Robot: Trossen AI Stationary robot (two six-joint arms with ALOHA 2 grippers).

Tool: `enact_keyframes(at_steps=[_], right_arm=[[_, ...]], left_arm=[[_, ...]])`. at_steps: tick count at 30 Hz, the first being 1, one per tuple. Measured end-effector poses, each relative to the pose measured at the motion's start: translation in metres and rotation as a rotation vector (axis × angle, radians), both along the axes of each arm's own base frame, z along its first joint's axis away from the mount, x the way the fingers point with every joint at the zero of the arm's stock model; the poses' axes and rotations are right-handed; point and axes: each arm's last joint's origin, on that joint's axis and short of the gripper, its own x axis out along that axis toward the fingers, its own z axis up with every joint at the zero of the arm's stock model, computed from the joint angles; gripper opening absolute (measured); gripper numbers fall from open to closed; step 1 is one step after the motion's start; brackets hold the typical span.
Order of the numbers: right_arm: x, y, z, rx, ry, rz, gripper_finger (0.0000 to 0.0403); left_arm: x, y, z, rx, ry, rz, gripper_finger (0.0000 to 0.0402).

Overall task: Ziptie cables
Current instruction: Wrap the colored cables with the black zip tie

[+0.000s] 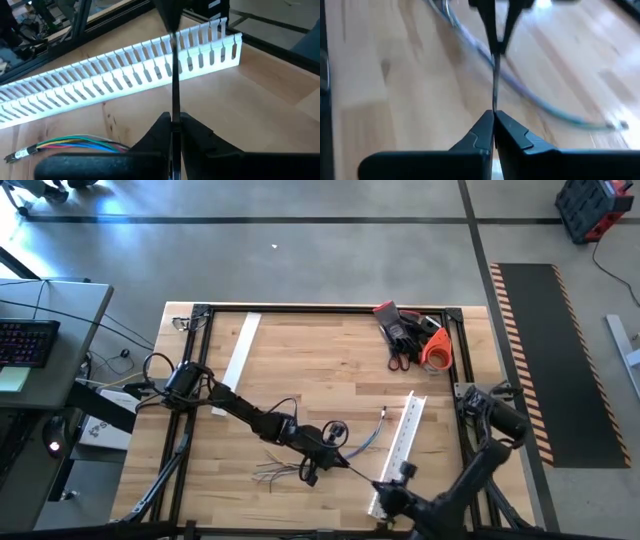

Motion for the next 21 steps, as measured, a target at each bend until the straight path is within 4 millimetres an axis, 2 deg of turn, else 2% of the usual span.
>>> enact_keyframes(at_steps=[4,9,13,17,19,21], right_arm=[[-0.026,0.011,0.012,0.046,0.033,-0.049,0.0001],[-0.055,0.023,0.040,0.066,0.064,-0.085,0.0001],[-0.068,0.030,0.058,0.085,0.062,-0.082,0.0001],[-0.058,0.031,0.063,0.055,-0.103,-0.034,0.0001],[-0.044,0.028,0.058,0.046,-0.147,-0.032,0.0009],[-0.027,0.022,0.048,0.023,-0.121,-0.021,0.0031]], left_arm=[[0.000,0.004,-0.003,0.011,0.036,0.009,0.0007],[-0.001,0.010,-0.008,0.031,0.090,0.032,0.0007],[-0.002,0.011,-0.009,0.034,0.106,0.038,0.0007],[-0.001,0.011,-0.009,0.032,0.097,0.040,0.0007],[-0.001,0.011,-0.009,0.031,0.095,0.039,0.0007],[-0.001,0.010,-0.008,0.023,0.095,0.042,0.0007]])
